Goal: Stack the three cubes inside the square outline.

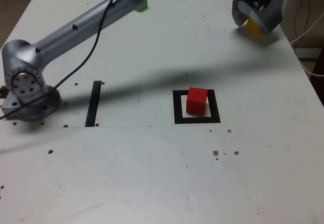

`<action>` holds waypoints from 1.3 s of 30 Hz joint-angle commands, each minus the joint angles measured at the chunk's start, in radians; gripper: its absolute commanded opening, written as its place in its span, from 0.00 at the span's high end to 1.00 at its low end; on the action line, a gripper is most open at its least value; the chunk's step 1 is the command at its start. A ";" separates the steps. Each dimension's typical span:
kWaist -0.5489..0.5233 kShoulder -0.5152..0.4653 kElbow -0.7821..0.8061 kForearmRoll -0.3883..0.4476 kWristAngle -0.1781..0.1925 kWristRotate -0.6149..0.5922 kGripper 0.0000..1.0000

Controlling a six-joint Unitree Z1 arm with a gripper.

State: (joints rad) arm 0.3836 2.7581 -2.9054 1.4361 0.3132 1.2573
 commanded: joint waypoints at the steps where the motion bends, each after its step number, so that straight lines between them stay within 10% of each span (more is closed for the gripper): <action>1: 0.002 0.005 -0.057 -0.005 -0.008 0.002 0.26; 17: 0.018 0.007 -0.075 0.003 -0.132 -0.012 0.70; 39: 0.014 0.007 -0.125 0.048 -0.119 -0.052 0.72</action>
State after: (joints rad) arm 0.4024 2.7694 -2.9385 1.4711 0.1918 1.2098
